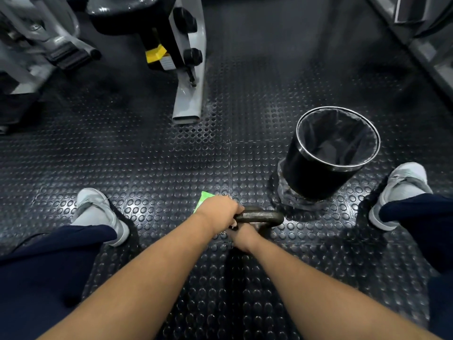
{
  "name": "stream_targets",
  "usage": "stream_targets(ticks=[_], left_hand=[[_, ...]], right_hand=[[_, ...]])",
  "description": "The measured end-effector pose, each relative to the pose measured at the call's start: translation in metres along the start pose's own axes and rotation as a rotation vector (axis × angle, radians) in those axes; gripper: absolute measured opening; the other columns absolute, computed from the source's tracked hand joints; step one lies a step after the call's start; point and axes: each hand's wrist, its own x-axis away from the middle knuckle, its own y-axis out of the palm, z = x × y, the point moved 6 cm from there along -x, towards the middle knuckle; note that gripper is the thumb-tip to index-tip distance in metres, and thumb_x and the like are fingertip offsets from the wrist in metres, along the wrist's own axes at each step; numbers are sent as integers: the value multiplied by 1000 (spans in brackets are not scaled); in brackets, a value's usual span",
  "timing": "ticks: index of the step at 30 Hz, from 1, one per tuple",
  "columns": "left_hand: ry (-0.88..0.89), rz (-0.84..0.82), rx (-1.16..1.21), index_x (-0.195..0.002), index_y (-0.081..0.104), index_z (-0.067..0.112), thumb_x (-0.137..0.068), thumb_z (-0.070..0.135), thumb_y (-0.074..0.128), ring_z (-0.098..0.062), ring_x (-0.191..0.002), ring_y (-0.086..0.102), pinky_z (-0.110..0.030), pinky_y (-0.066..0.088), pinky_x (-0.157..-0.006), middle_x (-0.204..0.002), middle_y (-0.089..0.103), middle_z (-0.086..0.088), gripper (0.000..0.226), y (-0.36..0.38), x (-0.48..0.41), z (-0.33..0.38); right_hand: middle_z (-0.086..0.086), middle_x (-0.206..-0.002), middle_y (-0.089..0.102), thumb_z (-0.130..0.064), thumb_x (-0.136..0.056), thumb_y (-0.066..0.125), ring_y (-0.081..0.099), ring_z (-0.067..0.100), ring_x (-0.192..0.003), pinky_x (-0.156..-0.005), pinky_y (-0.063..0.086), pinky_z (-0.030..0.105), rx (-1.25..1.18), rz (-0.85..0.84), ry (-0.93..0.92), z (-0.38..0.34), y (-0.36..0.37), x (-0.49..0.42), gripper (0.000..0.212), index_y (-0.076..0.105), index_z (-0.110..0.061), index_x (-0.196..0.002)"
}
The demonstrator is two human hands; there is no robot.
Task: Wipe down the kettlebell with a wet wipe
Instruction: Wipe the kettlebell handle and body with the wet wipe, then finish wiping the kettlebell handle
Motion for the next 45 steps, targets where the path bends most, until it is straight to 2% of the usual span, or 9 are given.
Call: stream_targets(ticks=[3, 6, 11, 14, 24, 32, 36, 40, 45], left_hand=[[-7, 2, 7, -138, 59, 29, -100, 25, 61, -25, -102, 66, -38, 56, -86, -110, 70, -3, 38, 0, -2, -1], [0, 5, 18, -136, 60, 28, -100, 25, 61, -24, -100, 66, -37, 55, -84, -109, 69, -3, 36, 1, -2, -2], [-14, 28, 31, -137, 59, 27, -99, 25, 60, -25, -105, 65, -35, 53, -88, -115, 69, -4, 38, 1, 0, -2], [-51, 13, 49, -136, 59, 28, -99, 25, 60, -26, -105, 66, -33, 52, -82, -114, 71, -4, 38, 4, 1, 0], [-103, 49, 137, -140, 53, 30, -98, 39, 59, -24, -104, 67, -38, 57, -84, -118, 68, -1, 44, 10, 10, 6], [-174, 19, 108, -127, 66, 25, -96, 44, 59, -25, -108, 67, -37, 57, -86, -120, 70, -2, 37, -23, 6, 11], [-178, 197, 213, -119, 72, 28, -95, 41, 58, -24, -97, 70, -38, 60, -84, -111, 75, -1, 30, -83, -4, 17], [-120, 322, 231, -116, 72, 34, -95, 48, 60, -18, -98, 69, -40, 60, -85, -106, 75, 9, 28, -149, -20, 40], [-67, 429, 434, -115, 75, 31, -91, 43, 69, -15, -97, 70, -36, 58, -90, -103, 76, 8, 27, -199, -69, 70]], right_hand=[[2, -76, 62, -19, -105, 56, 54, 15, -70, -78, 46, 37, -670, 77, 134, 7, 9, 13, 13, 65, -14, -98], [0, -69, 67, -6, -103, 55, 57, 8, -55, -72, 52, 35, -894, 136, 196, 12, 0, 19, 15, 68, -10, -100], [9, -105, 74, -3, -98, 61, 69, 17, -83, -61, 58, 28, -751, 14, 204, 20, -26, 44, 20, 65, -16, -114], [7, -92, 72, 1, -92, 57, 65, 10, -67, -60, 57, 29, -547, -55, 127, 13, -50, 60, 25, 69, -10, -111], [16, -92, 72, -1, -87, 53, 67, 27, -79, -65, 52, 37, -279, 306, -136, -41, -230, 118, 21, 66, -12, -98], [-6, -83, 68, -15, -87, 53, 61, 13, -77, -59, 40, 17, 148, 742, -323, -101, -359, 144, 19, 69, -23, -95], [-8, -79, 69, -18, -84, 52, 60, 4, -73, -58, 44, 19, 191, 767, -302, -110, -387, 141, 18, 68, -23, -90], [-5, -70, 76, -20, -71, 47, 71, 16, -74, -69, 60, 32, 180, 743, -268, -108, -405, 129, 24, 69, -17, -80], [1, -65, 75, -16, -78, 55, 72, 16, -68, -61, 55, 24, 195, 718, -261, -97, -425, 105, 20, 74, -16, -73]])
